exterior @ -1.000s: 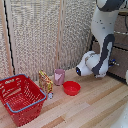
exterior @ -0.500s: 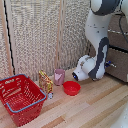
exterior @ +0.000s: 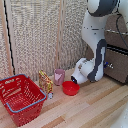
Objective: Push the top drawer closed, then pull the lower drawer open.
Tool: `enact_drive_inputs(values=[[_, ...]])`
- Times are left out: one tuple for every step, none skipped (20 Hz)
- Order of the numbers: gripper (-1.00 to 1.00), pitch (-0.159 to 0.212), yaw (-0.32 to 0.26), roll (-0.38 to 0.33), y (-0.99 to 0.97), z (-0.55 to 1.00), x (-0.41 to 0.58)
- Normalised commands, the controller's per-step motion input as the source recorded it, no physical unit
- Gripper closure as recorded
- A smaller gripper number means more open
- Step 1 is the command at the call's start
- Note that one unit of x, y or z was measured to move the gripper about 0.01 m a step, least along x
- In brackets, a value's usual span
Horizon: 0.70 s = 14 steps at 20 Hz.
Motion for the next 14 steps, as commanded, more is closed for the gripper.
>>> enact_drive_inputs(values=[[1.0, -0.004, 0.0, 0.152, 0.29, 0.66, 0.317], [1.0, -0.015, 0.0, 0.155, 0.31, 0.65, 0.3], [1.0, -0.018, 0.0, 0.162, 0.34, 0.62, 0.286], [1.0, -0.014, 0.0, 0.166, 0.38, 0.6, 0.306], [1.0, -0.009, 0.0, 0.175, 0.39, 0.58, 0.3], [1.0, -0.007, 0.0, 0.17, 0.45, 0.54, 0.26], [1.0, -0.003, 0.0, 0.164, 0.45, 0.49, 0.229], [1.0, -0.007, 0.0, 0.145, 0.45, 0.37, 0.169], [1.0, -0.006, 0.007, 0.124, 0.49, 0.28, 0.134], [1.0, 0.0, 0.021, 0.102, 0.53, 0.12, 0.1], [1.0, 0.0, 0.036, 0.065, 0.58, 0.0, 0.026], [1.0, 0.0, 0.054, 0.032, 0.66, -0.01, 0.0], [1.0, 0.0, 0.069, 0.025, 0.65, -0.08, 0.0], [1.0, 0.0, 0.08, 0.003, 0.65, -0.19, 0.0]])
